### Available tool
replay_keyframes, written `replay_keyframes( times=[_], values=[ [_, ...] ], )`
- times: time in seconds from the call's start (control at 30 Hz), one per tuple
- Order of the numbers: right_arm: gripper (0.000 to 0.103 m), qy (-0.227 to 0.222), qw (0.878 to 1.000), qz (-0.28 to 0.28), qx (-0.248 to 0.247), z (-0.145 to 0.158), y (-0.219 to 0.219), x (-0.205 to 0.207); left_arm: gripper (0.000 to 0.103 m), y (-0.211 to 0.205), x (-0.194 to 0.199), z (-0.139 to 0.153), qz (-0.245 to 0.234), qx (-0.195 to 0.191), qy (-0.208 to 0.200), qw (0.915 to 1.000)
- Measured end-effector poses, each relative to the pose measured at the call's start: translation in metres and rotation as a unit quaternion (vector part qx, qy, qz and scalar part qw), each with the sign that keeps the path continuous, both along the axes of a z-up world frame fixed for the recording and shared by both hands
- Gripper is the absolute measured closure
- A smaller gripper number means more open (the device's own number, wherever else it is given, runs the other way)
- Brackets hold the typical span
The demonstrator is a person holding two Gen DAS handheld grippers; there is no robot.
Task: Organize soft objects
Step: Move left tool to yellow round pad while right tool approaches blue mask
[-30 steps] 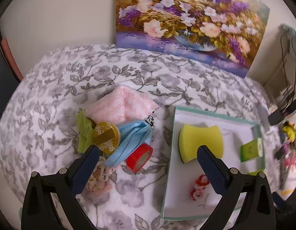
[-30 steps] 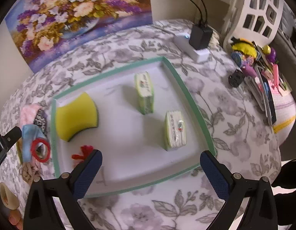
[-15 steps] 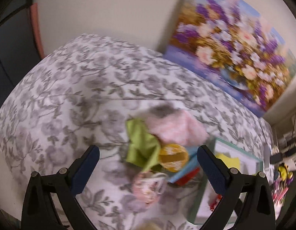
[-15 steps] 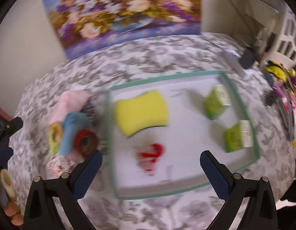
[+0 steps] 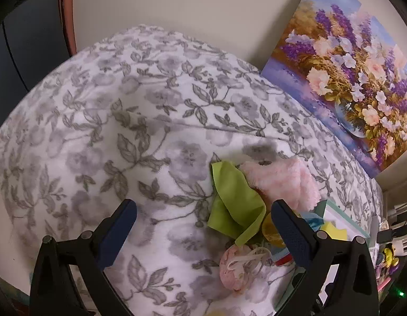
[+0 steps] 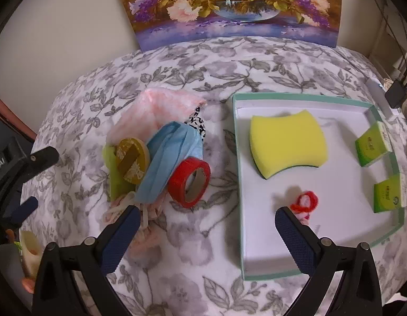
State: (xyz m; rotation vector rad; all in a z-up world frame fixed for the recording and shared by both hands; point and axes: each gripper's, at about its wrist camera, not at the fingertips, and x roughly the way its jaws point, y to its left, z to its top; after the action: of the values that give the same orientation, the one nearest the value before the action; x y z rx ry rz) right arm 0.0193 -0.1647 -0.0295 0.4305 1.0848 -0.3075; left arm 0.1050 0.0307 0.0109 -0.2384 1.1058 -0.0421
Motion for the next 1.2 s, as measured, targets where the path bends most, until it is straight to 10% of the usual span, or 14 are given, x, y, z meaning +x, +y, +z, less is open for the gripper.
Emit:
replay_keyframes(
  times=[1.2],
  values=[
    [0.061,-0.049,0.993,-0.018,0.109,-0.027,-0.025,0.048,0.002,-0.046,0.031,-0.026,-0.070,0.007,0.020,0.9973]
  ],
)
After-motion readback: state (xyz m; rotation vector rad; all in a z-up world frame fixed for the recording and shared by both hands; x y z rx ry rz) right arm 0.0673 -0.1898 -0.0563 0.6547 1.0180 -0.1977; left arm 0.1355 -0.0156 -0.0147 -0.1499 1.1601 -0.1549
